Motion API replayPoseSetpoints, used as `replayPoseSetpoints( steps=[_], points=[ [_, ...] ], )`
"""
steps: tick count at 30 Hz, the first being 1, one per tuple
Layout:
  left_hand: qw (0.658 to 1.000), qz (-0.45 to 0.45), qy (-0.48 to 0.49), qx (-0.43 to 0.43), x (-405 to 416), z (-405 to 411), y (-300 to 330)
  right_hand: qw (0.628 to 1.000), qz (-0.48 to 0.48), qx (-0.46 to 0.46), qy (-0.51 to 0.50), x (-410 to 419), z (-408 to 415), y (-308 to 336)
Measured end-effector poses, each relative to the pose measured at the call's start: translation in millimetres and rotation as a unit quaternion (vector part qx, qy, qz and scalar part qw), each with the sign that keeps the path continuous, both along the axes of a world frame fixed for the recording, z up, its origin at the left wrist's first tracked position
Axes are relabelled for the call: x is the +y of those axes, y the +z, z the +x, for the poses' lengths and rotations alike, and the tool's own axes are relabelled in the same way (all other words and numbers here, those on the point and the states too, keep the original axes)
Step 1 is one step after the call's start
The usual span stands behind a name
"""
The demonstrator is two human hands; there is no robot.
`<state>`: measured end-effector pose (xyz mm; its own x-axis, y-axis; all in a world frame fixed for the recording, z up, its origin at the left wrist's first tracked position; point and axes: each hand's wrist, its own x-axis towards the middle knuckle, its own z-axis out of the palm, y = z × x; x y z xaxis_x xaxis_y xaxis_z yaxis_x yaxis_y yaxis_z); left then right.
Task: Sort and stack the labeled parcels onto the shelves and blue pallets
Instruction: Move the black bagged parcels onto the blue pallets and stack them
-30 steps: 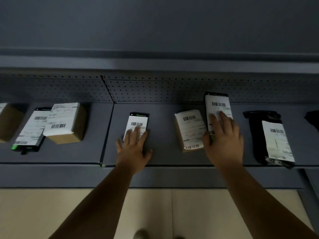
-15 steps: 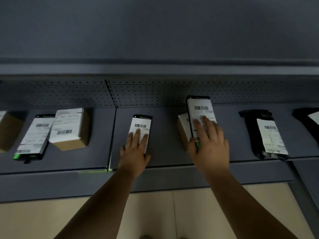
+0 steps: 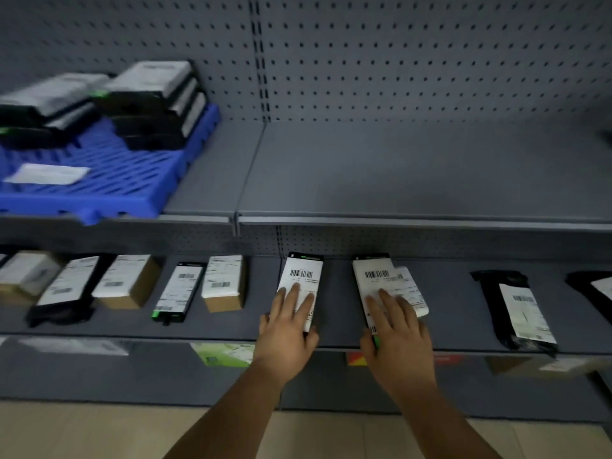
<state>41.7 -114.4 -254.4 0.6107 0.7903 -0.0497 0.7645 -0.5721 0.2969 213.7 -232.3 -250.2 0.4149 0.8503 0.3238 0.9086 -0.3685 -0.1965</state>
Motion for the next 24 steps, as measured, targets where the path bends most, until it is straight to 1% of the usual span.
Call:
replayPoseSetpoints(
  steps=[4, 8, 14, 19, 24],
  points=[
    [1.000, 0.006, 0.017, -0.003, -39.1, -43.0, 34.5, 1.000, 0.007, 0.002, 0.022, -30.1, -39.7, 21.6],
    [0.999, 0.020, 0.023, 0.014, -77.5, -89.3, 75.6, 0.999, 0.001, -0.007, 0.047, -58.4, -83.2, 53.7],
    [0.998, 0.028, 0.048, 0.006, -118.1, -155.1, 133.2, 0.997, 0.018, -0.018, 0.076, -79.8, -143.1, 102.9],
    [0.998, 0.020, 0.061, -0.005, -127.1, -198.9, 155.3, 0.996, 0.039, -0.027, 0.080, -88.1, -186.3, 129.9],
    [0.998, 0.022, 0.055, -0.029, -120.3, -242.0, 170.4, 0.996, 0.056, -0.042, 0.050, -88.6, -232.4, 140.1]
  ],
)
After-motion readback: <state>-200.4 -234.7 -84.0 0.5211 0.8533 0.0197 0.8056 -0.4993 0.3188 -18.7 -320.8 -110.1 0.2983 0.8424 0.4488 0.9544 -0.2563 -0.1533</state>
